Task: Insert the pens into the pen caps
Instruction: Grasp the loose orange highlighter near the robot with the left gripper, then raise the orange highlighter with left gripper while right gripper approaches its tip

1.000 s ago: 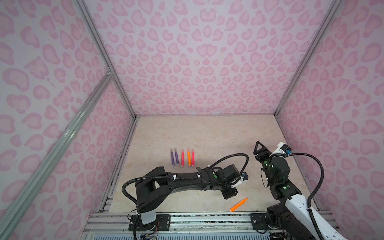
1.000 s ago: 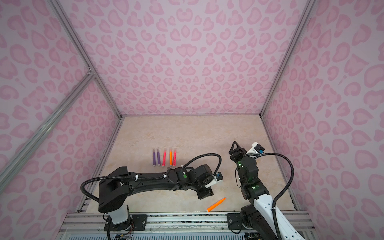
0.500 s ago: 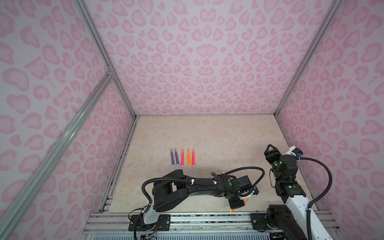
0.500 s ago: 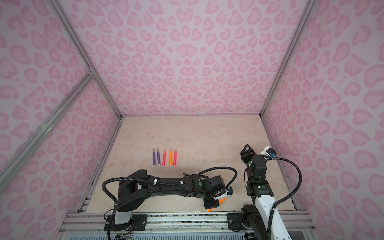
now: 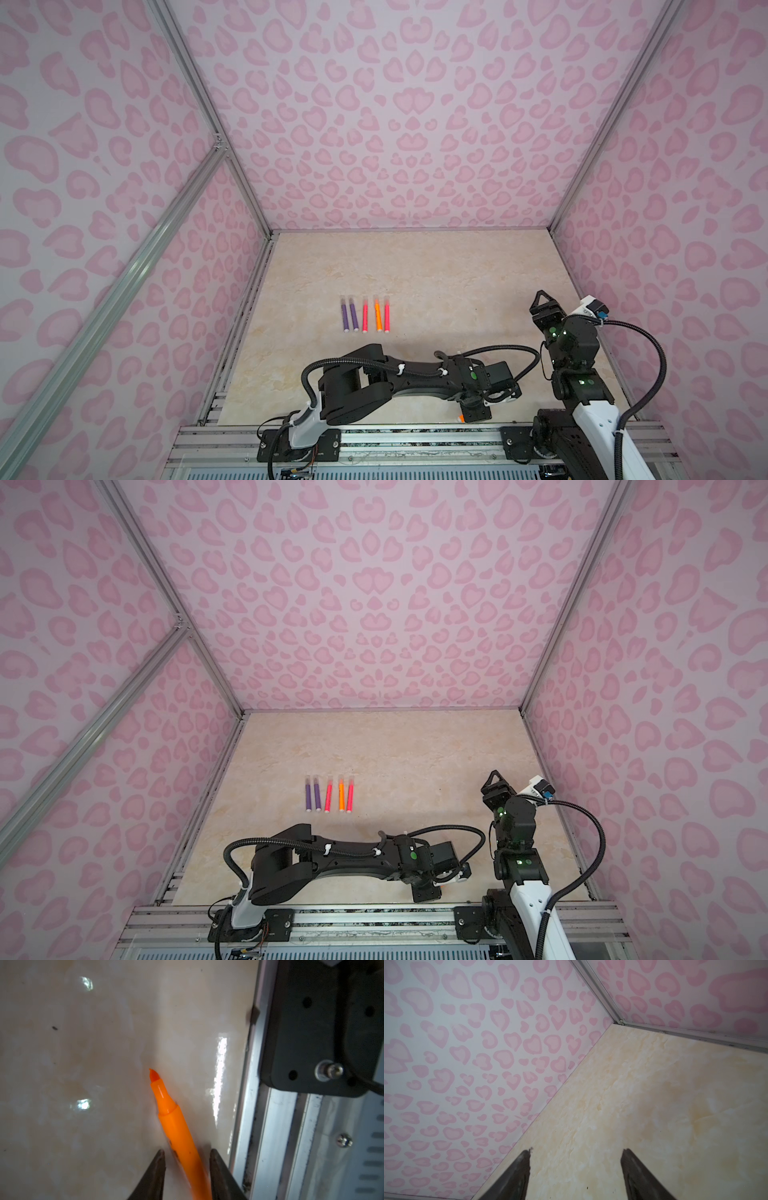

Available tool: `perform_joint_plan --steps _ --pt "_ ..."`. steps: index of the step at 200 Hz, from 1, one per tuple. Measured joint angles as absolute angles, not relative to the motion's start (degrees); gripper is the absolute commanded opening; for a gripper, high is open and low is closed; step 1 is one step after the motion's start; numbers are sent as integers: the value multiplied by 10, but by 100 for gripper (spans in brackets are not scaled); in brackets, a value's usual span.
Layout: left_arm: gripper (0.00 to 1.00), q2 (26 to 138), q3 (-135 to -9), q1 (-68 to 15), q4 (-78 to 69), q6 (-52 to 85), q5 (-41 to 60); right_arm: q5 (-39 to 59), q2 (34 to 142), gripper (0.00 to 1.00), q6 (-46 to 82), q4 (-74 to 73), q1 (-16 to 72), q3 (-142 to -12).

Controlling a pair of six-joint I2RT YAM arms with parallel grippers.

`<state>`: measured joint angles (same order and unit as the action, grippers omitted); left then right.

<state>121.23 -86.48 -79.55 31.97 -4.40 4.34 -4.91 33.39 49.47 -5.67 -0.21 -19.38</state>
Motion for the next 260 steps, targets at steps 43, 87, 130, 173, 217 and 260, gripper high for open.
perform_joint_plan --steps 43,87,130,173,217,260 --pt "31 1220 -872 -796 315 -46 30 -49 321 70 499 -52 -2 -192" --pt "18 1220 -872 -796 316 -48 21 -49 312 70 499 -47 -2 -190" --pt "9 1220 -872 -796 316 -48 21 -50 303 70 500 -45 -2 -189" --pt "3 1205 -850 -783 297 -47 34 -49 305 70 503 -47 -2 -187" --pt "3 1079 -736 -673 253 3 55 -35 301 71 503 -55 -1 -176" --pt "3 855 -568 -544 110 101 46 -29 330 76 491 -82 48 -185"
